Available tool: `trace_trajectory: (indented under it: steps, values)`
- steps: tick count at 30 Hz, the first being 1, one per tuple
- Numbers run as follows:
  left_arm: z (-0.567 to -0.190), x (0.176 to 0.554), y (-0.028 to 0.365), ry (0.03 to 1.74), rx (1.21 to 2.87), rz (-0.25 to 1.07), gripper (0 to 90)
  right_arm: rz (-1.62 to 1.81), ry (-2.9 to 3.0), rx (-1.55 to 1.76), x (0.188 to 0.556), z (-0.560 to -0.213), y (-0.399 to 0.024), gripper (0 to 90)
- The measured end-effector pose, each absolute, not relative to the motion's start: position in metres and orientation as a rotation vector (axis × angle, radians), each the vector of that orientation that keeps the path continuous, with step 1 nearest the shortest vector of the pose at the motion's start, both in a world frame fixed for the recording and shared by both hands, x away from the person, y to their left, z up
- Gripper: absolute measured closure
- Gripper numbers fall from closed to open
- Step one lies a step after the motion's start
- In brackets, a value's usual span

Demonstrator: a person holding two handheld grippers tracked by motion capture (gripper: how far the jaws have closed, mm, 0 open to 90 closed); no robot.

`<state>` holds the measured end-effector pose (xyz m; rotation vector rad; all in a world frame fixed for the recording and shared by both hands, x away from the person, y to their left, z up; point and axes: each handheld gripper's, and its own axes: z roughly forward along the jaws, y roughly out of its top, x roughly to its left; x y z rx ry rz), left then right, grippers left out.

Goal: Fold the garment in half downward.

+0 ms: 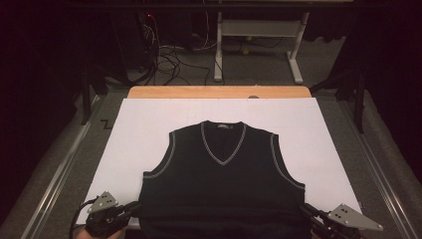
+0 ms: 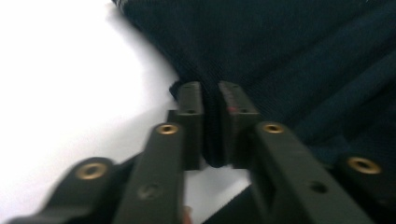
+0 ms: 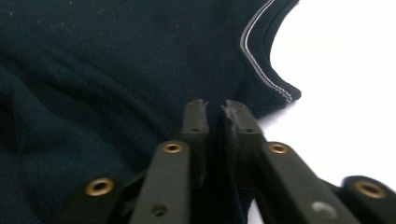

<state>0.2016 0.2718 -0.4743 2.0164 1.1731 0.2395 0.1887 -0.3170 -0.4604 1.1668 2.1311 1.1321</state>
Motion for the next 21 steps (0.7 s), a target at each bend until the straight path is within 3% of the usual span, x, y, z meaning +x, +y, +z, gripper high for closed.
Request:
trace_trajectory:
  steps: [1,2,5,11,19,21]
  values:
    - [-0.474,0.202,0.273,1.163,2.006,0.249,69.6,1.132,2.131,1.167,0.189,-0.460,-0.317,74.4]
    - [-0.474,0.201,0.274,1.149,1.977,0.275,58.5,1.159,2.110,1.182,0.190,-0.461,-0.319,69.0]
    - [-0.471,0.202,0.275,1.146,1.922,0.312,42.2,1.182,2.084,1.201,0.192,-0.462,-0.321,61.6]
    - [-0.471,0.209,0.275,1.105,1.878,0.352,35.7,1.212,2.030,1.234,0.198,-0.463,-0.325,51.4]
    - [-0.461,0.245,0.272,1.093,1.838,0.357,15.2,1.218,1.972,1.261,0.218,-0.456,-0.330,35.5]
    - [-0.459,0.255,0.271,1.087,1.842,0.362,13.5,1.222,1.946,1.270,0.225,-0.452,-0.332,31.8]
